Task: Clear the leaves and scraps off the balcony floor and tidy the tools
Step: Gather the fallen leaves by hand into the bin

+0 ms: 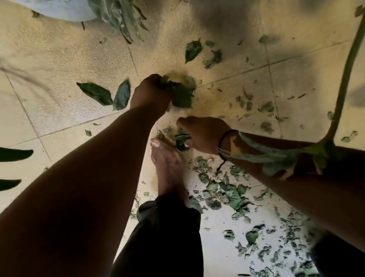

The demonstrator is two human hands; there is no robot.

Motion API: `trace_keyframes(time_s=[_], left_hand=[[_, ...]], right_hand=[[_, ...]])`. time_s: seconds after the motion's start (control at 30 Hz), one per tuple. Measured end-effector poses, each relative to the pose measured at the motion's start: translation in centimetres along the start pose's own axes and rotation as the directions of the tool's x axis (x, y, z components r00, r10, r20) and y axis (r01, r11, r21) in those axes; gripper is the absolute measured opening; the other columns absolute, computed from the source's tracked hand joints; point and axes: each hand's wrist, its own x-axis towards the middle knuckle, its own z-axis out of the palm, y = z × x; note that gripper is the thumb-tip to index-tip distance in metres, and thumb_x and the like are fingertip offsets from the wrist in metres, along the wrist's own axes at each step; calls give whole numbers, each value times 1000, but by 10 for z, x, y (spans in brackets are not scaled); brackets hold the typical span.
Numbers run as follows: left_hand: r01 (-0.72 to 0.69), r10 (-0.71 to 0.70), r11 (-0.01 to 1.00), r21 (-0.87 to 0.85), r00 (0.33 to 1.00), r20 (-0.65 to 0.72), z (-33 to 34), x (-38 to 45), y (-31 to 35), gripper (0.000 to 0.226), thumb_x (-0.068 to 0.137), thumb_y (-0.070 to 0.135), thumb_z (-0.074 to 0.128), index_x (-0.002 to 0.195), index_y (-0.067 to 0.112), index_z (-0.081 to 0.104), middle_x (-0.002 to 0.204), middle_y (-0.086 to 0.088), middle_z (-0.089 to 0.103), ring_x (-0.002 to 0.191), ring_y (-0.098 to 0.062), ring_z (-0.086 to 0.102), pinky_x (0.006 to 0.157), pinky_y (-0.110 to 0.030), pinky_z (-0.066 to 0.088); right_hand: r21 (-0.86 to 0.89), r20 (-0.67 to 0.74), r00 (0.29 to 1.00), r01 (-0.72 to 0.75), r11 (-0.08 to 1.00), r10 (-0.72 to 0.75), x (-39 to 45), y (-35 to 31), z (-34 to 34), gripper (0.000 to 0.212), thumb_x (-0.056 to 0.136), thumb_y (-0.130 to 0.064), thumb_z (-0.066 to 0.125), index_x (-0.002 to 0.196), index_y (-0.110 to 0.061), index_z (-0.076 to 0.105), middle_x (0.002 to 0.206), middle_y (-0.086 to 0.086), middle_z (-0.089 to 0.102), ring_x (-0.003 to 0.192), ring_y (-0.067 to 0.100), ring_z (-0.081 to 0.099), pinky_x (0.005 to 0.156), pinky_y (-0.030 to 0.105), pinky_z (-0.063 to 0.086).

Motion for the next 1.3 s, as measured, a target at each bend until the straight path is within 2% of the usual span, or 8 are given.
trace_keyframes(time_s=[0.17,0.27,0.53,0.8,0.97,1.07,1.17,1.3], left_hand=[[113,-155,795,-596,988,-19,-12,-30,-6,9,81,23,64,73,21,61,69,5,61,43,-6,42,43,-20,31],[311,-297,605,-733,942,155,-19,-55,-25,13,92,20,54,80,17,59,77,0,64,42,-9,27,47,-17,17],[386,-383,358,-850,891,243,-6,-121,-75,13,73,14,54,68,17,44,65,-3,45,42,-10,24,40,-14,16],[309,-423,282,-908,890,172,14,-137,-95,9,88,17,58,80,14,56,82,-2,51,41,-6,29,37,-15,18],[365,-436,225,-903,867,242,17,-139,-113,12,93,23,56,99,20,66,77,4,53,44,-7,27,37,-14,19],[421,-467,257,-870,842,270,20,-132,-124,33,100,30,46,90,19,75,60,6,53,42,-8,30,38,-13,21],[429,-461,229,-874,838,291,25,-126,-127,52,104,32,33,80,18,77,61,4,61,43,-10,39,38,-13,26],[489,-539,363,-793,804,249,29,-126,-118,48,81,56,65,118,27,69,114,-7,67,93,-27,63,68,-30,51]], right_hand=[[-165,84,994,-52,985,66,-21,-32,-19,48,106,-14,27,151,-2,18,155,21,19,135,36,38,97,33,35],[-140,16,990,-139,980,142,-21,5,13,38,100,-23,49,132,-4,49,139,21,40,120,38,51,94,38,44],[28,-72,984,-159,987,160,-46,21,-1,23,96,-23,54,112,-6,59,116,15,56,101,31,55,68,27,27],[-157,-115,993,-26,987,8,-20,-14,15,38,96,-6,44,134,-7,40,128,18,45,96,37,57,64,34,31],[121,-107,972,-197,973,210,-21,0,20,46,94,-16,54,137,-11,39,119,18,59,104,36,59,77,36,46],[479,-43,935,-290,829,352,-24,-3,5,25,88,-15,65,110,-7,60,108,16,65,98,31,62,73,31,52],[845,189,927,-321,428,323,-31,-23,-21,7,87,-10,68,92,-12,63,94,12,70,83,26,67,59,29,55],[932,241,953,-280,232,181,-44,-70,-43,20,86,-20,71,103,-13,65,86,3,70,76,18,66,50,21,46]])
